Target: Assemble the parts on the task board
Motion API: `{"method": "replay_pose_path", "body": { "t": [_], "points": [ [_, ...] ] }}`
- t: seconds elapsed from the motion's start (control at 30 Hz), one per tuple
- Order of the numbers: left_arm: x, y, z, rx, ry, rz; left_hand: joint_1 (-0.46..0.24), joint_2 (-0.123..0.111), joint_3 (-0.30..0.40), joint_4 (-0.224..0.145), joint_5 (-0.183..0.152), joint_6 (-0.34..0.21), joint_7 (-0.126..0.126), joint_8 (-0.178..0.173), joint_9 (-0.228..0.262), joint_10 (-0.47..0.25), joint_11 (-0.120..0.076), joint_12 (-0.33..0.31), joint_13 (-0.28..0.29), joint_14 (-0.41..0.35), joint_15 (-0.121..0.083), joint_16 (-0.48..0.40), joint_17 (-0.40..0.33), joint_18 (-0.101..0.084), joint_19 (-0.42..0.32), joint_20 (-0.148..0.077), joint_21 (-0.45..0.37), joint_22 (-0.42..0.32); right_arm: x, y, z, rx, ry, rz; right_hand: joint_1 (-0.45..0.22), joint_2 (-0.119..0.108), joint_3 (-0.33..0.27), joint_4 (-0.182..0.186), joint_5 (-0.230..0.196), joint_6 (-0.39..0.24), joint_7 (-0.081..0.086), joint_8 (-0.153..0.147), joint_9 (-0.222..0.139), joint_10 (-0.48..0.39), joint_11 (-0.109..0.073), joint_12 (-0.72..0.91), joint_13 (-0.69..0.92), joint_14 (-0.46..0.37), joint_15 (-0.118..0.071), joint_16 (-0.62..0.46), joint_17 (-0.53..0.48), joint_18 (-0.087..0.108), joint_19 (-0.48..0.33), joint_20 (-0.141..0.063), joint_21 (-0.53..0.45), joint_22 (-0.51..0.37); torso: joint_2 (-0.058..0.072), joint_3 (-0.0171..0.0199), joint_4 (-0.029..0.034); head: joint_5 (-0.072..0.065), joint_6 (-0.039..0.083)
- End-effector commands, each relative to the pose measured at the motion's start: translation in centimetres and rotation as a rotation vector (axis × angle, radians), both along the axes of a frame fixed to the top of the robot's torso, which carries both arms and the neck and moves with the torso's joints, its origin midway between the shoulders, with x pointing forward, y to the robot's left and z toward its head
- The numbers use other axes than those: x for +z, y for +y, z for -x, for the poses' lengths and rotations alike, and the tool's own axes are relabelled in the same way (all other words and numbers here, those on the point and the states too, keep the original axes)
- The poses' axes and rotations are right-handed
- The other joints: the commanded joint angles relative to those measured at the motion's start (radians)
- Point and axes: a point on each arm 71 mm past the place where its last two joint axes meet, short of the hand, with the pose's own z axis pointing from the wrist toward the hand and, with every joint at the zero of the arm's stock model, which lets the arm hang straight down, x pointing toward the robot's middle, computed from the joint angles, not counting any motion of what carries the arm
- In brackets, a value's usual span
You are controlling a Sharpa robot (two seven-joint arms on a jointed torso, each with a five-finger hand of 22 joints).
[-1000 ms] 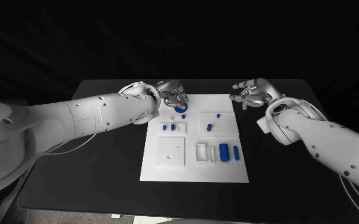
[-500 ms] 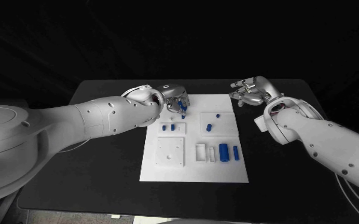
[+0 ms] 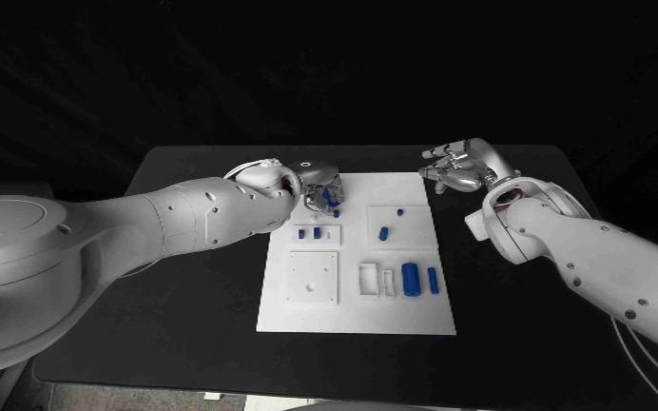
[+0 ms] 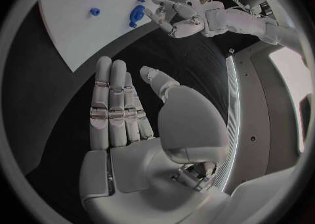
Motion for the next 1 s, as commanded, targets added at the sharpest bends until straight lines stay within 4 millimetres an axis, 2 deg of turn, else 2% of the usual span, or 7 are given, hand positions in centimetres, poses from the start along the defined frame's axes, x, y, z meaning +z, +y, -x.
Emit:
{"method": "replay_pose_path", "body": {
  "t": [0.03, 0.17, 0.3, 0.4, 1.0],
  "points": [
    [-0.4, -0.1, 0.1, -0.013, 0.019, -0.035, -0.008, -0.004, 0.014, 0.000, -0.001, 0.006, -0.002, -0.005, -0.002, 0.004, -0.007, -0.003, -0.001, -0.004, -0.006, 0.006, -0.005, 0.013, -0.009, -0.001, 0.011, 0.024, 0.0, 0.1, 0.0, 0.003, -0.003, -0.005, -0.013, 0.000, 0.006, 0.000, -0.001, -0.011, 0.000, 0.001, 0.000, -0.009, 0.002, -0.007, -0.002, 0.002, 0.007, 0.002, 0.000, 0.015, 0.001, 0.007, 0.005, -0.001, 0.001, 0.0006, -0.0010, 0.001, -0.001],
    [-0.5, 0.0, 0.0, -0.018, 0.010, -0.032, -0.006, 0.000, 0.030, -0.002, 0.001, -0.010, -0.012, -0.006, -0.004, 0.011, -0.014, -0.004, -0.001, -0.001, -0.016, 0.002, -0.013, 0.010, -0.014, -0.008, 0.020, 0.024, 0.0, 0.1, 0.0, 0.002, -0.001, -0.004, -0.014, -0.001, 0.005, 0.001, -0.002, -0.012, 0.000, 0.002, 0.000, -0.010, 0.003, -0.006, -0.001, 0.002, 0.008, 0.001, -0.001, 0.015, 0.001, 0.008, 0.005, -0.002, 0.001, -0.0003, -0.0025, 0.000, -0.002],
    [-0.6, 0.1, -0.1, -0.023, 0.010, -0.028, -0.009, 0.002, 0.051, -0.004, 0.005, 0.001, -0.012, -0.005, -0.004, 0.026, -0.020, -0.004, -0.001, 0.009, -0.022, 0.005, -0.016, 0.006, -0.015, -0.015, 0.036, 0.024, 0.0, 0.1, 0.0, -0.002, -0.002, -0.006, -0.019, -0.002, 0.001, 0.006, -0.007, -0.016, 0.000, 0.001, 0.000, -0.015, 0.004, -0.007, -0.002, -0.002, 0.010, -0.001, -0.002, 0.014, -0.003, 0.010, 0.003, -0.006, 0.003, 0.0011, -0.0048, 0.002, -0.002],
    [-0.8, 0.0, 0.0, -0.028, 0.017, -0.024, -0.015, 0.002, 0.063, -0.004, 0.004, 0.010, -0.012, -0.006, -0.005, 0.030, -0.023, -0.004, -0.001, 0.020, -0.025, 0.007, -0.018, 0.004, -0.016, -0.018, 0.049, 0.023, 0.1, 0.1, 0.0, -0.004, -0.002, -0.006, -0.017, -0.002, -0.001, 0.008, -0.009, -0.016, 0.001, 0.001, 0.000, -0.017, 0.005, -0.006, -0.002, -0.003, 0.010, -0.002, -0.004, 0.015, -0.005, 0.011, 0.002, -0.009, 0.002, 0.0008, -0.0037, 0.000, -0.002],
    [-2.0, -0.1, 0.1, -0.009, 0.066, -0.017, -0.030, 0.002, 0.070, 0.007, -0.007, 0.014, -0.003, -0.006, -0.005, 0.045, -0.020, -0.004, -0.001, 0.032, -0.019, 0.025, -0.014, 0.008, -0.015, -0.014, 0.078, 0.021, 0.1, 0.1, 0.1, -0.004, -0.001, -0.006, -0.011, -0.005, -0.005, 0.014, -0.010, -0.020, 0.001, 0.001, 0.000, -0.022, 0.006, -0.006, -0.002, -0.003, 0.011, -0.003, -0.009, 0.015, -0.004, 0.012, 0.004, -0.022, 0.002, 0.0005, -0.0039, -0.003, -0.006]
  ]
}}
